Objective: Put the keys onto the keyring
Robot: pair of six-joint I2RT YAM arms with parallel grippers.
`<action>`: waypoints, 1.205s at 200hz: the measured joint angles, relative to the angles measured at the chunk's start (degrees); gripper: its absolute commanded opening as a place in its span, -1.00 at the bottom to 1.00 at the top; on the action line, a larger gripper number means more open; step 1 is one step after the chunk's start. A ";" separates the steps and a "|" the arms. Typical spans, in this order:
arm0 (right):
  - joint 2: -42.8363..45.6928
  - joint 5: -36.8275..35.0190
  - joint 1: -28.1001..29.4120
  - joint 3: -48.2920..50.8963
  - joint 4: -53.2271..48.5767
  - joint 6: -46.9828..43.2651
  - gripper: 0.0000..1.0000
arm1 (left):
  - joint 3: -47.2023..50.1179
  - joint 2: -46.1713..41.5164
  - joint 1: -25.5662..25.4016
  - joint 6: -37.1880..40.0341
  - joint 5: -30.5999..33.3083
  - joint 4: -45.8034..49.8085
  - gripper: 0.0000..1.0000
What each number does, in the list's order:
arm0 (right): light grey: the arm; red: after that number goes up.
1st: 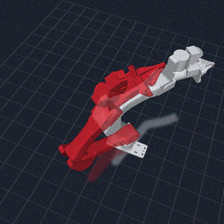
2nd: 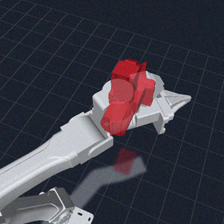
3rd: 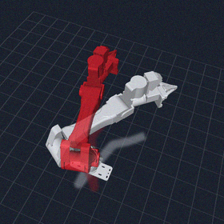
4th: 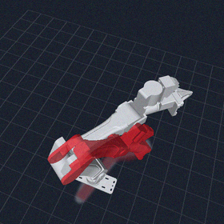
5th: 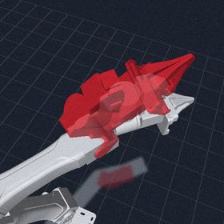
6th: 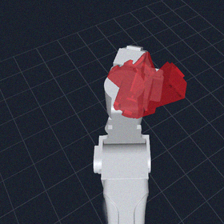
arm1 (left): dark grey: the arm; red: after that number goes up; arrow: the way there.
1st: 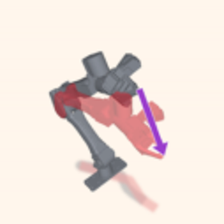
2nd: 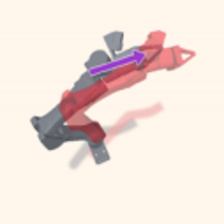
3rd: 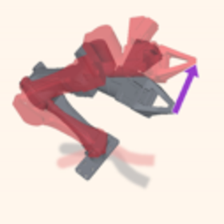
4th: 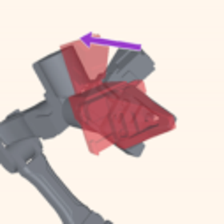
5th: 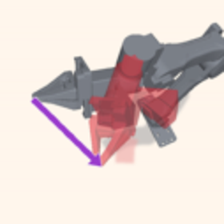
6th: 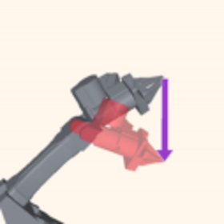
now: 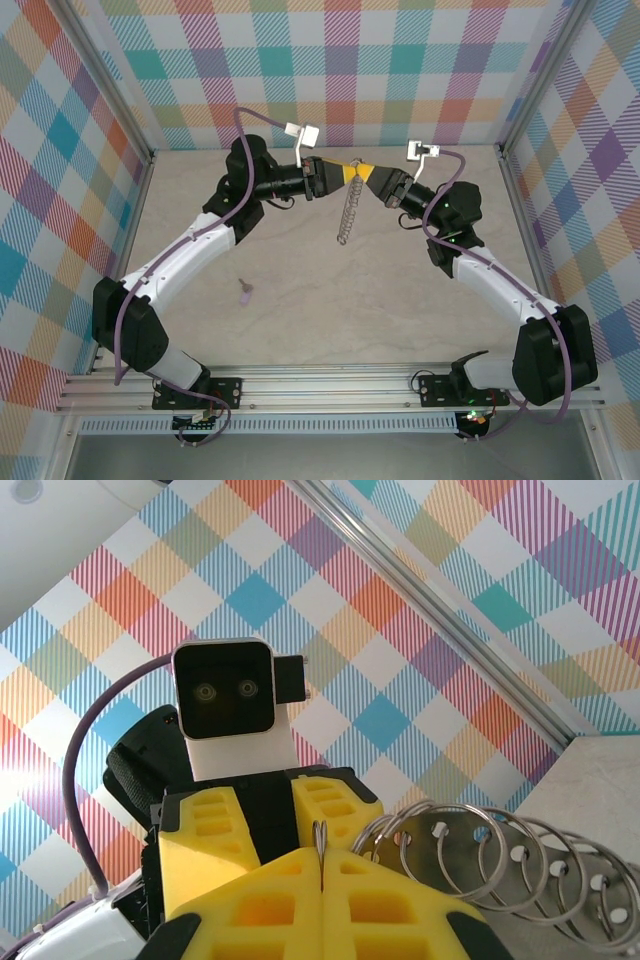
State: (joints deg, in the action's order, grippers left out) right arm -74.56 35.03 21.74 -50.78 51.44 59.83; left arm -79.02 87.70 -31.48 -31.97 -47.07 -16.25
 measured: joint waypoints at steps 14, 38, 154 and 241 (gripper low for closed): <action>-0.02 0.15 0.00 0.00 0.20 0.22 -1.00 | 0.00 0.00 -0.15 -0.04 0.04 -0.42 -0.51; -0.02 0.24 0.00 0.02 0.42 0.74 -1.00 | 0.00 0.22 -0.26 -0.37 0.22 -0.50 -0.73; 8.09 1.77 -5.18 -4.48 -23.65 -7.23 -0.05 | -7.32 1.92 -0.13 10.54 -2.71 12.70 -1.00; 9.53 12.98 -6.19 -15.76 -43.85 -21.99 -0.27 | -23.02 7.52 0.13 31.26 -11.43 41.57 -1.00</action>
State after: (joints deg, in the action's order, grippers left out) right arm -65.04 48.01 15.55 -66.54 7.60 37.85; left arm -102.04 95.22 -31.35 -0.71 -58.50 25.32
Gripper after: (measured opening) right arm 0.386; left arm 0.049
